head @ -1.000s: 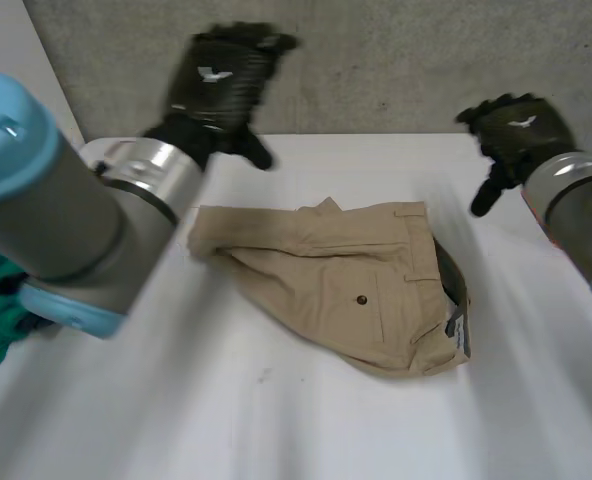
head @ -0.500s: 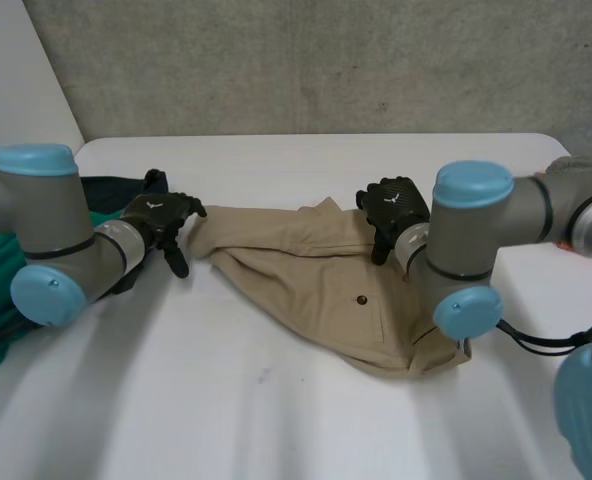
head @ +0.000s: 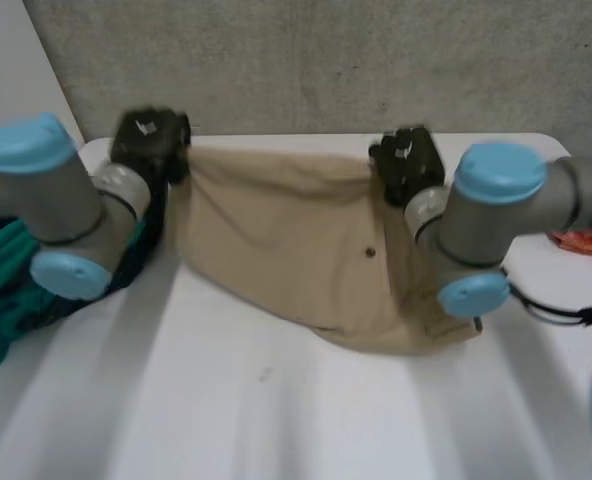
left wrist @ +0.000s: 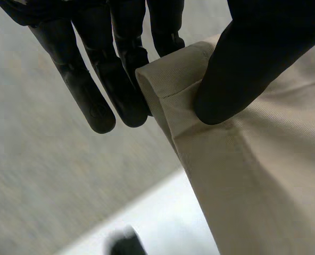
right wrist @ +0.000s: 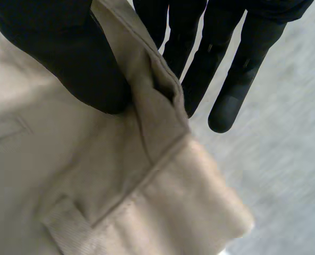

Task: Fold the laundry.

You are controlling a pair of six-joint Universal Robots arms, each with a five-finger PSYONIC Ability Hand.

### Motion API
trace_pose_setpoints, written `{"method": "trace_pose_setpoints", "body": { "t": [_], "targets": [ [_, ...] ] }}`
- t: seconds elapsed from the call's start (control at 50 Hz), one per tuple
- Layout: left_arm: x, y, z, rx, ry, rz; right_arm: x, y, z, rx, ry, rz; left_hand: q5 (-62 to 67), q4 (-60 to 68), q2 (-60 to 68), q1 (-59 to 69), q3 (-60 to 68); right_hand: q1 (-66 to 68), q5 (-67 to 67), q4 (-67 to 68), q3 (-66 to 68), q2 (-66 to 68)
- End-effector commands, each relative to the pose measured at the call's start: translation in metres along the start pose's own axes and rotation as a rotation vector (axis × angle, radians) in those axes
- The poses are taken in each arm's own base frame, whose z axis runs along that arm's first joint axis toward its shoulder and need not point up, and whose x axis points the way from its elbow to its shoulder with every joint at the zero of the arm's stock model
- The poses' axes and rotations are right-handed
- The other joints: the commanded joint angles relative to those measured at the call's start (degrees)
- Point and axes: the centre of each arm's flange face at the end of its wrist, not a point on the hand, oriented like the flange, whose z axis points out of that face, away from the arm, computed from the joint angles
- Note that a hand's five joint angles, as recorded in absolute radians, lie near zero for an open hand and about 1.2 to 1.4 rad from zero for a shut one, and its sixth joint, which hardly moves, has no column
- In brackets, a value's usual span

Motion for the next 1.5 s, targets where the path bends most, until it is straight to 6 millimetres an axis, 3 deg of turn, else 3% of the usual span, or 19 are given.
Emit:
{"method": "trace_pose_setpoints", "body": {
  "t": [0.02,0.12,0.2,0.32,0.4,0.54,0.62,0.68,0.74,0.8,0.9,0.94,1.0,1.12,1.24,1.26,1.32,1.4,1.5],
  "targets": [
    [-0.020,-0.123,-0.051,0.231,-0.033,-0.024,0.045,-0.096,-0.038,0.143,0.003,-0.012,14.50,11.40,11.66,14.55,11.94,17.32,13.26,11.61,12.08,12.84],
    [-0.026,-0.176,-0.099,0.272,-0.019,-0.005,0.083,-0.152,-0.081,0.159,0.010,-0.038,14.50,11.40,11.66,14.55,11.94,17.32,13.26,11.61,12.08,12.84],
    [-0.029,-0.203,-0.134,0.265,-0.010,0.008,0.104,-0.177,-0.112,0.138,0.014,-0.043,14.50,11.40,11.66,14.55,11.94,17.32,13.26,11.61,12.08,12.84],
    [-0.030,-0.209,-0.165,0.170,0.008,-0.002,0.110,-0.191,-0.147,0.087,-0.078,-0.038,14.50,11.40,11.66,14.55,11.94,17.32,13.26,11.61,12.08,12.84],
    [-0.026,-0.199,-0.169,0.094,0.027,-0.007,0.108,-0.184,-0.150,0.034,-0.121,-0.028,14.50,11.40,11.66,14.55,11.94,17.32,13.26,11.61,12.08,12.84],
    [-0.016,-0.152,-0.144,-0.091,0.067,-0.028,0.089,-0.139,-0.125,-0.098,-0.189,-0.010,14.50,11.40,11.66,14.55,11.94,17.32,13.26,11.61,12.08,12.84],
    [-0.010,-0.114,-0.100,-0.134,0.069,-0.021,0.068,-0.102,-0.096,-0.171,-0.228,-0.020,14.50,11.40,11.66,14.55,11.94,17.32,13.26,11.61,12.08,12.84],
    [-0.014,-0.105,-0.068,-0.069,0.034,0.001,0.060,-0.082,-0.064,-0.148,-0.187,-0.062,14.50,11.40,11.66,14.55,11.94,17.32,13.26,11.61,12.08,12.84],
    [-0.029,-0.119,-0.029,0.107,-0.048,0.015,0.063,-0.093,-0.024,0.026,-0.044,-0.108,14.50,11.40,11.66,14.55,11.94,17.32,13.26,11.61,12.08,12.84],
    [-0.048,-0.165,-0.010,0.370,-0.113,0.011,0.077,-0.129,0.003,0.284,0.160,-0.120,14.50,11.40,11.66,14.55,11.94,17.32,13.26,11.61,12.08,12.84],
    [-0.072,-0.241,-0.024,0.765,-0.141,-0.062,0.105,-0.195,0.000,0.791,0.371,-0.055,14.50,11.40,11.66,14.55,11.94,17.32,13.26,11.61,12.08,12.84],
    [-0.075,-0.250,-0.030,0.820,-0.145,-0.086,0.109,-0.204,-0.005,0.906,0.381,-0.046,14.50,11.40,11.66,14.55,11.94,17.32,13.26,11.61,12.08,12.84],
    [-0.077,-0.251,-0.041,0.823,-0.148,-0.104,0.109,-0.199,-0.006,0.948,0.343,-0.044,14.50,11.40,11.66,14.55,11.94,17.32,13.26,11.61,12.08,12.84],
    [-0.077,-0.201,-0.049,0.614,-0.159,-0.130,0.088,-0.153,0.008,0.750,0.201,-0.008,14.50,11.40,11.66,14.55,11.94,17.32,13.26,11.61,12.08,12.84],
    [-0.047,-0.109,-0.064,0.263,-0.105,-0.180,0.051,-0.079,0.009,0.404,-0.040,0.025,14.50,11.40,11.66,14.55,11.94,17.32,13.26,11.61,12.08,12.84],
    [-0.034,-0.082,-0.071,0.165,-0.081,-0.190,0.039,-0.057,0.005,0.303,-0.092,0.021,14.50,11.40,11.66,14.55,11.94,17.32,13.26,11.61,12.08,12.84],
    [-0.011,-0.032,-0.086,0.000,-0.034,-0.183,0.021,-0.030,-0.006,0.169,-0.159,0.010,14.50,11.40,11.66,14.55,11.94,17.32,13.26,11.61,12.08,12.84],
    [0.007,0.027,-0.099,-0.175,0.002,-0.114,-0.021,0.024,-0.038,-0.054,-0.312,-0.086,14.50,11.40,11.66,14.55,11.94,17.32,13.26,11.61,12.08,12.84],
    [0.015,0.066,-0.113,-0.333,0.022,-0.047,-0.038,0.053,-0.063,-0.171,-0.375,-0.177,14.50,11.40,11.66,14.55,11.94,17.32,13.26,11.61,12.08,12.84]
  ]
}}
